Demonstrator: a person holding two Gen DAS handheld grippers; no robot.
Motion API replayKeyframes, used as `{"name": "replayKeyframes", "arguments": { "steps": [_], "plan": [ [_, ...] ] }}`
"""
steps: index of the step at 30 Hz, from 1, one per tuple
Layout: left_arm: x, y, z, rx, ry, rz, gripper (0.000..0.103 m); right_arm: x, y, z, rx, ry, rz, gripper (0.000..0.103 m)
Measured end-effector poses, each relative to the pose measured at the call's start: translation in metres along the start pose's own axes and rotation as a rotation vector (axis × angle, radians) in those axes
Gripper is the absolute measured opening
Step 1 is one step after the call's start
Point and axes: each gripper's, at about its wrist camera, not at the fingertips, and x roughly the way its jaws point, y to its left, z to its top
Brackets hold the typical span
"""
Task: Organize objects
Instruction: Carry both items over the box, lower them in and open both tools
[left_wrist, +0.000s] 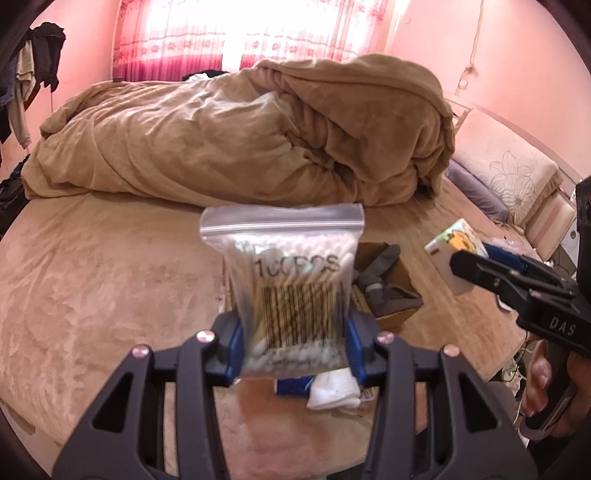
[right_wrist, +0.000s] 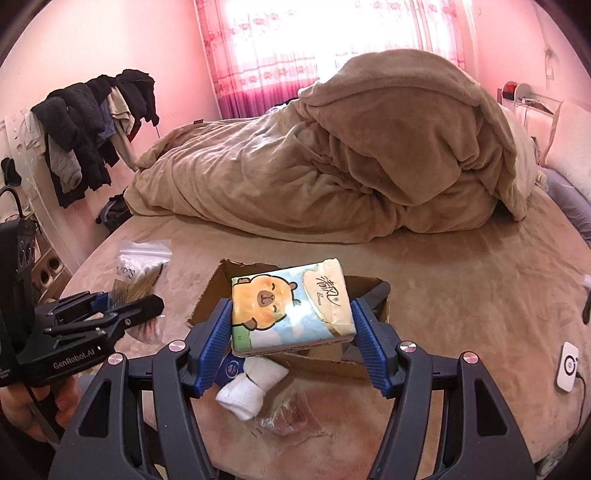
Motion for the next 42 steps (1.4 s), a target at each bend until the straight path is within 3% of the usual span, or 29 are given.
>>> {"name": "replayKeyframes", "arguments": {
  "steps": [19,24,34,37,42],
  "plan": [
    [0.111,0.019,-0.002,-0.007,0.142,-0.008,0.046,0.092,-0.026,-0.003,0.068,0.093,0.002,0.067],
    [0.129,0.021,-0.008,-0.006,0.174,0.03,0.054,0.129,-0.031,-0.007,0.093,0.145,0.017,0.067],
    [0.111,0.019,-0.002,0.011,0.144,0.03,0.067,0.166,-0.034,-0.015,0.139,0.19,0.023,0.069],
    [0.095,0.02,-0.001,0.007,0.123,0.031,0.067,0.164,-0.029,-0.015,0.116,0.19,0.019,0.078],
    [0.065,0.02,-0.002,0.002,0.093,0.025,0.067,0.146,-0.025,-0.012,0.115,0.167,0.011,0.078]
  ]
}}
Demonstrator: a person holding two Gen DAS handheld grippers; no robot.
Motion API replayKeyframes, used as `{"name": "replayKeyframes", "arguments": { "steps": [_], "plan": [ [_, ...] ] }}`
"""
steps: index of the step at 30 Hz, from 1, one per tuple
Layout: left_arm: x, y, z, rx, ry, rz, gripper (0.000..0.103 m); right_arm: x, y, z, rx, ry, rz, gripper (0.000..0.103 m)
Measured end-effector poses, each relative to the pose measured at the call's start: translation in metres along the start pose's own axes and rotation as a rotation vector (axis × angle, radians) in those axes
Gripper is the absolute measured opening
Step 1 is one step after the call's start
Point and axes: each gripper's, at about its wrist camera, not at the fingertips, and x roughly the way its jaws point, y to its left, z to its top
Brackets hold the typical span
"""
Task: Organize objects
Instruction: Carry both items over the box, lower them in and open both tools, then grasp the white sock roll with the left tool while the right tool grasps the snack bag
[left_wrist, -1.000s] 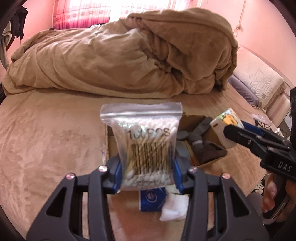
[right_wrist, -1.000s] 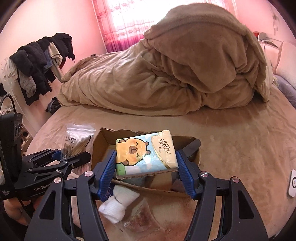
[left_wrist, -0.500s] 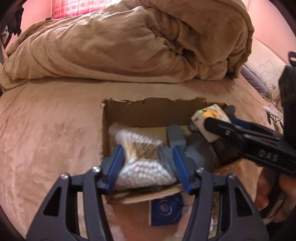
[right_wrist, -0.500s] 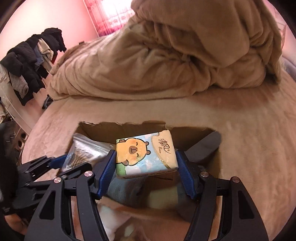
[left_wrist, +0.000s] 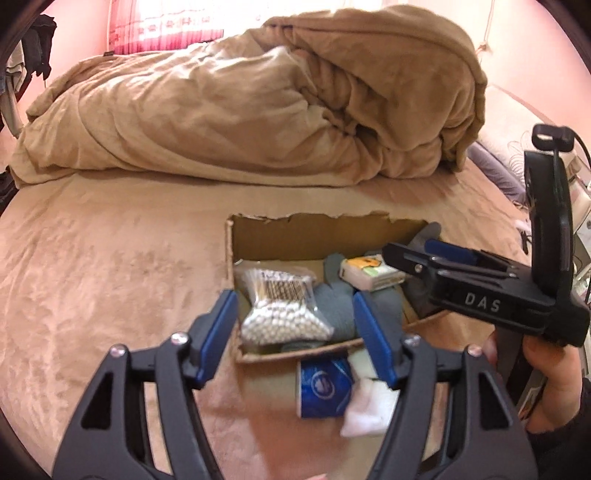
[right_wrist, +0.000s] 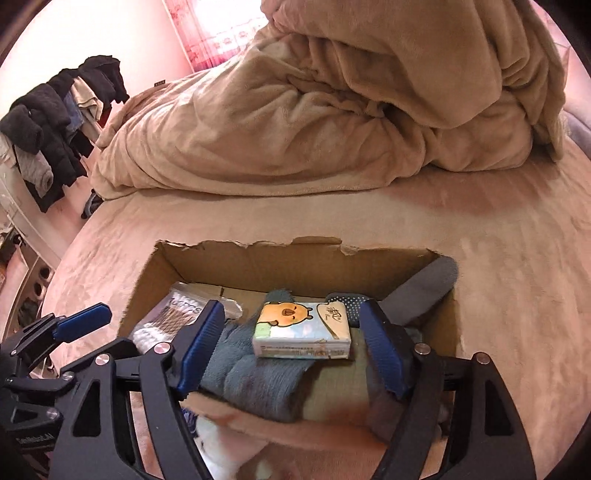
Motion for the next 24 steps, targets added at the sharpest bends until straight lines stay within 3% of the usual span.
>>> {"name": "replayKeyframes", "arguments": {
  "steps": [7,18,22,24],
  "plan": [
    [-0.038,-0.005,-0.008,-0.006,-0.042,-0.017,0.067,-0.039,0.004,-0.005,0.002,-0.038,-0.02,0.079],
    [-0.091,-0.021,-0.021,0.02,-0.092,-0.039,0.067,-0.131,0.009,-0.024,-0.026,-0.125,-0.052,0.079],
    [-0.099,-0.026,-0.033,0.014,-0.09,-0.044,0.083,-0.154,0.011,-0.035,-0.038,-0.139,-0.052,0.079],
    [-0.102,-0.027,-0.039,0.009,-0.088,-0.046,0.084,-0.159,0.013,-0.041,-0.045,-0.138,-0.05,0.079]
  ]
}}
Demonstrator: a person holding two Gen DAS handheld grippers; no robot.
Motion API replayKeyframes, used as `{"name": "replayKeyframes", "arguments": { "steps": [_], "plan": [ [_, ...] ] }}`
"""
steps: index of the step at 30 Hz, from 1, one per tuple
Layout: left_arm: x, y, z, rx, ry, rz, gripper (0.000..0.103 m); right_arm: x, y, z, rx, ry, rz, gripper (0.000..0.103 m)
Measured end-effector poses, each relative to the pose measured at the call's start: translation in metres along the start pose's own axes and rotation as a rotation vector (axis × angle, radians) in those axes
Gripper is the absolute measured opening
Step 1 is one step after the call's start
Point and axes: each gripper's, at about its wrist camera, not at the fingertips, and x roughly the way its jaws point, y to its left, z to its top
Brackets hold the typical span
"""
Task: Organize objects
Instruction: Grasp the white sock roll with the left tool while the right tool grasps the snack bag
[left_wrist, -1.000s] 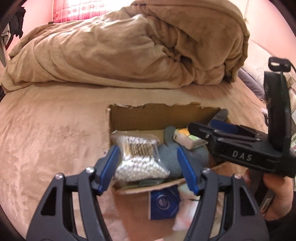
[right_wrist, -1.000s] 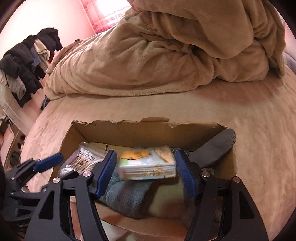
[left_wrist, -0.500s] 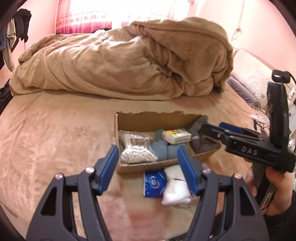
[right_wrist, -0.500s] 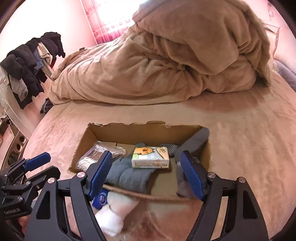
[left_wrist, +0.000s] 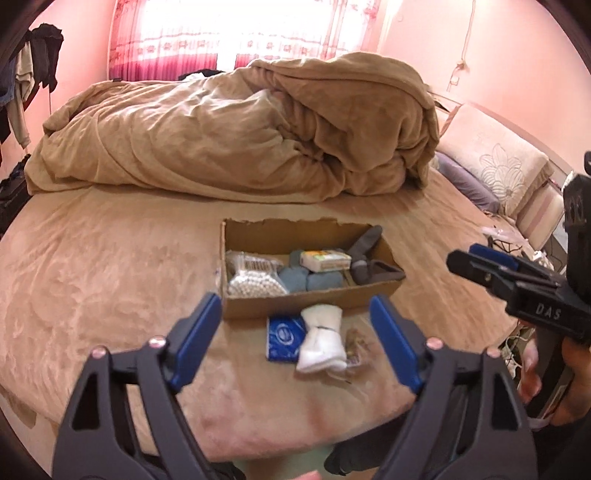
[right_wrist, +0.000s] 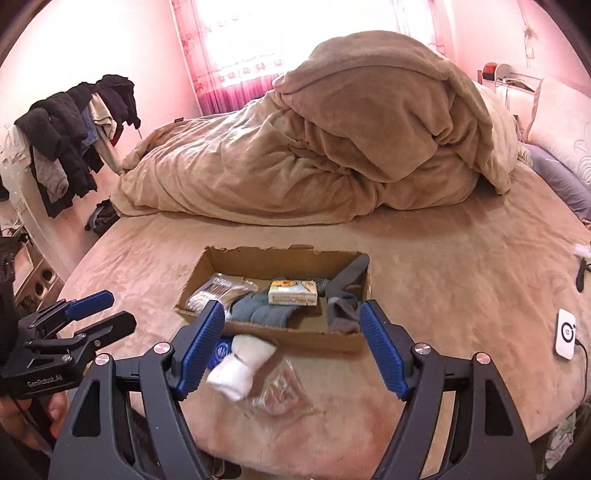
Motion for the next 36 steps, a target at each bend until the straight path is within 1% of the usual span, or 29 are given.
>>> {"name": "replayKeyframes", "arguments": {
  "steps": [4,10,12,15,19,22,26,30,32,36],
  "plan": [
    [-0.01,-0.003,-0.016,0.004,0.017,-0.006,0.084,-0.012,0.002,-0.012,-0.027,0.016,-0.006,0.079],
    [-0.028,-0.002,-0.029,0.0,-0.016,0.007,0.084,-0.041,0.001,-0.032,-0.042,0.012,-0.027,0.079],
    [-0.028,-0.002,-0.034,-0.001,-0.018,0.017,0.084,-0.048,0.001,-0.038,-0.035,0.009,-0.025,0.079],
    [-0.02,-0.001,-0.045,-0.014,0.006,0.019,0.084,-0.051,0.001,-0.048,-0.026,0.011,-0.016,0.079],
    [-0.012,-0.003,-0.059,-0.009,0.034,0.024,0.084,-0.035,0.002,-0.065,-0.014,0.056,-0.004,0.079],
    [-0.006,-0.001,-0.067,-0.008,0.045,0.032,0.084,-0.017,0.003,-0.08,-0.013,0.086,-0.047,0.079],
    [0.003,0.007,-0.075,-0.021,0.058,0.041,0.084,0.007,0.001,-0.095,0.031,0.135,-0.047,0.079],
    [0.009,0.017,-0.076,-0.038,0.052,0.045,0.084,0.026,0.003,-0.104,0.058,0.172,-0.045,0.079],
    [0.016,0.024,-0.077,-0.049,0.061,0.05,0.084,0.036,0.006,-0.107,0.049,0.186,-0.061,0.079],
    [0.026,0.033,-0.082,-0.06,0.087,0.056,0.084,0.063,0.009,-0.115,0.078,0.231,-0.043,0.079]
  ]
}}
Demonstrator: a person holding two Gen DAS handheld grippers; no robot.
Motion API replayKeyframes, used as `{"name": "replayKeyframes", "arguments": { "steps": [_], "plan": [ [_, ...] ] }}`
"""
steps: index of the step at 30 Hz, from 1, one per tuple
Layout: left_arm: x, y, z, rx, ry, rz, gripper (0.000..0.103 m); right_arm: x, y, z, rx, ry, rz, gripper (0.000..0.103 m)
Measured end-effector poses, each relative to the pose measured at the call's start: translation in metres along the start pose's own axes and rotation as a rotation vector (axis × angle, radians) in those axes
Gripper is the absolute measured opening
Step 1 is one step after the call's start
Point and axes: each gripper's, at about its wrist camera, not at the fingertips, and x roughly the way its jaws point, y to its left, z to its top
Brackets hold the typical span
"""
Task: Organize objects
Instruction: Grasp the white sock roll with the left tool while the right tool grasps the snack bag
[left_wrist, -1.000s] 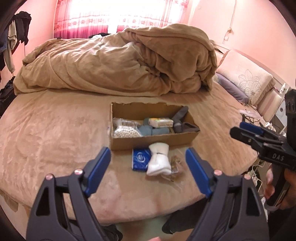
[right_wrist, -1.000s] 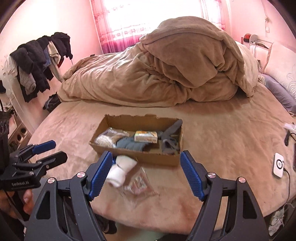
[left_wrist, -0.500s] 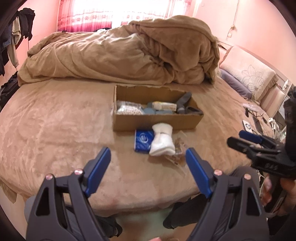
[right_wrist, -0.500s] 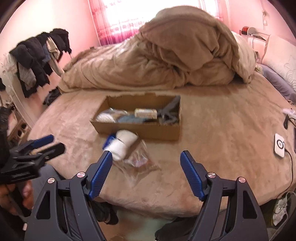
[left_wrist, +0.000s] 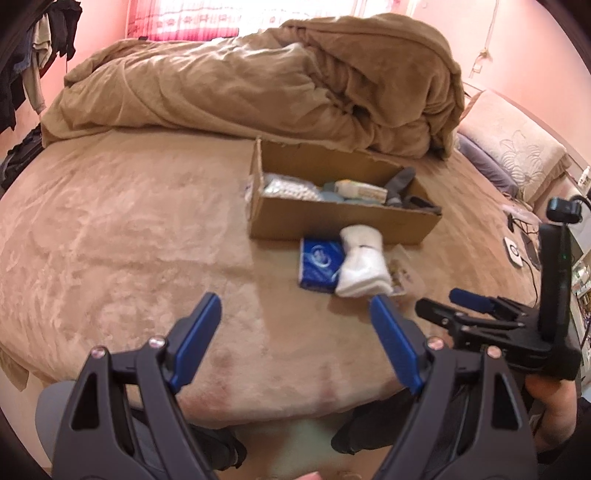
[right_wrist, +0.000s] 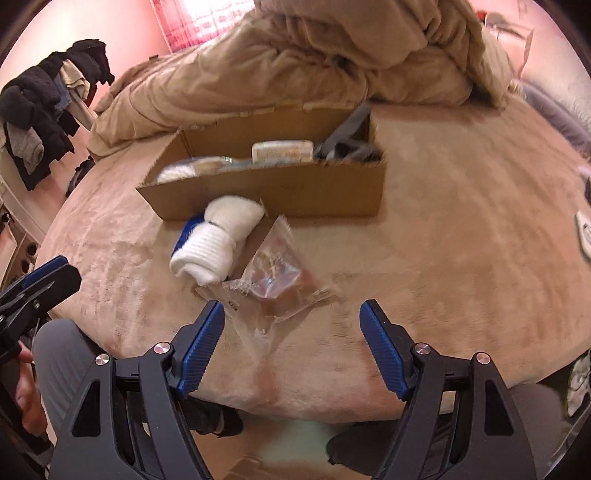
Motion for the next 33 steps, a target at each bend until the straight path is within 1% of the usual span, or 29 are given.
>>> {"name": "replayKeyframes", "arguments": {
  "steps": [2,5,7,9,11,12,13,14,15,16,19,23,26,28,33],
  "plan": [
    [0.005,0.004,0.0,-0.003,0.011,0.004,0.084,0.013,0.003,0.0,0.008,0.017,0.01,0.079],
    [0.014,0.007,0.001,-0.008,0.026,0.012,0.084,0.026,0.007,0.003,0.01,0.013,0.003,0.079],
    [0.02,0.006,0.002,-0.003,0.035,0.012,0.084,0.036,0.007,0.004,0.022,0.016,0.016,0.079],
    [0.025,0.002,0.003,0.011,0.042,0.006,0.084,0.044,0.004,0.005,0.035,0.02,0.019,0.079],
    [0.032,-0.006,0.004,0.041,0.047,-0.002,0.084,0.051,-0.001,0.006,0.052,0.026,0.044,0.078],
    [0.034,-0.01,0.005,0.057,0.049,-0.007,0.084,0.053,-0.002,0.006,0.051,0.03,0.048,0.074],
    [0.039,-0.016,0.007,0.075,0.054,-0.014,0.084,0.054,-0.003,0.005,0.038,0.03,0.051,0.066],
    [0.044,-0.024,0.009,0.092,0.059,-0.025,0.084,0.054,-0.003,0.006,0.021,0.028,0.052,0.059],
    [0.046,-0.027,0.011,0.1,0.061,-0.03,0.084,0.053,-0.002,0.005,0.001,0.028,0.05,0.05],
    [0.05,-0.033,0.013,0.112,0.062,-0.036,0.084,0.053,-0.001,0.005,-0.02,0.027,0.049,0.046],
    [0.062,-0.051,0.023,0.128,0.068,-0.062,0.084,0.05,-0.008,0.004,-0.038,0.03,0.076,0.04],
    [0.076,-0.072,0.028,0.17,0.082,-0.1,0.084,0.04,-0.024,0.004,-0.035,0.015,0.068,0.037],
    [0.1,-0.086,0.024,0.215,0.125,-0.083,0.084,0.032,-0.041,0.003,-0.02,0.001,0.055,0.036],
    [0.115,-0.09,0.02,0.208,0.166,-0.101,0.084,0.028,-0.051,0.001,-0.006,-0.004,0.051,0.035],
    [0.121,-0.101,0.018,0.222,0.154,-0.107,0.083,0.017,-0.07,-0.001,0.014,-0.019,0.029,0.035]
  ]
}}
